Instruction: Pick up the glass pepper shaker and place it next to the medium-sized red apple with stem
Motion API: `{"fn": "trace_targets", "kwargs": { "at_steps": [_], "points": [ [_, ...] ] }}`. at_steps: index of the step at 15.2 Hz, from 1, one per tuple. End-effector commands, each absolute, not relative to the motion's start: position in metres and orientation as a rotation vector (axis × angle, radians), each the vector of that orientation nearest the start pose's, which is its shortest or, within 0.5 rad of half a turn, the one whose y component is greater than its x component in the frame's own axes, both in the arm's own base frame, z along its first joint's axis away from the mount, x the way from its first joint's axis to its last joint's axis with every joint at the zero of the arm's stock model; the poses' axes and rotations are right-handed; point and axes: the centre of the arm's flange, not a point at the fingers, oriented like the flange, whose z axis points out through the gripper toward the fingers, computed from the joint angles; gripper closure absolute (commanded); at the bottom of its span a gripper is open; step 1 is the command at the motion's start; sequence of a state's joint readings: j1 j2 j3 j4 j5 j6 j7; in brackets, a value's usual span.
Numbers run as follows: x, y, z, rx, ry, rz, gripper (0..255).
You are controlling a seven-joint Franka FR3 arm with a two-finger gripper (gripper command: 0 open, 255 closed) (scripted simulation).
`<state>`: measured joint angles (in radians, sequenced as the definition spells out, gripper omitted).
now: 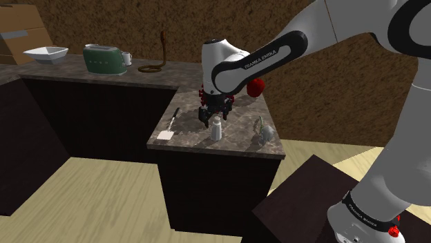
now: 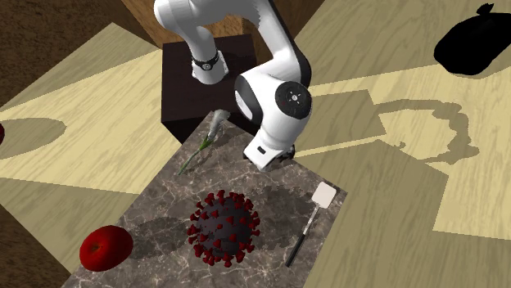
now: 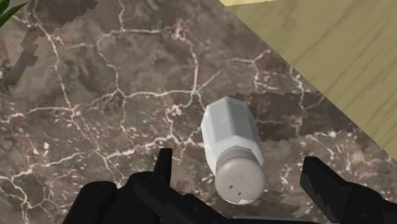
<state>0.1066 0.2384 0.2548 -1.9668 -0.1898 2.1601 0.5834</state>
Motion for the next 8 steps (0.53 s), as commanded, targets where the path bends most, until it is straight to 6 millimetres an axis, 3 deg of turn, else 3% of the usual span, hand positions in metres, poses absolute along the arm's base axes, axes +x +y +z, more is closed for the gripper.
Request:
{"fn": "trace_targets", "kwargs": {
  "at_steps": [1, 7, 8],
  "points": [
    [0.5622, 0.1982, 0.3489, -3.237, 0.194, -0.022, 0],
    [0.5622, 0.1982, 0.3489, -3.237, 0.194, -0.022, 0],
    [0.5622, 0.1982, 0.3489, -3.237, 0.194, -0.022, 255]
  ]
}}
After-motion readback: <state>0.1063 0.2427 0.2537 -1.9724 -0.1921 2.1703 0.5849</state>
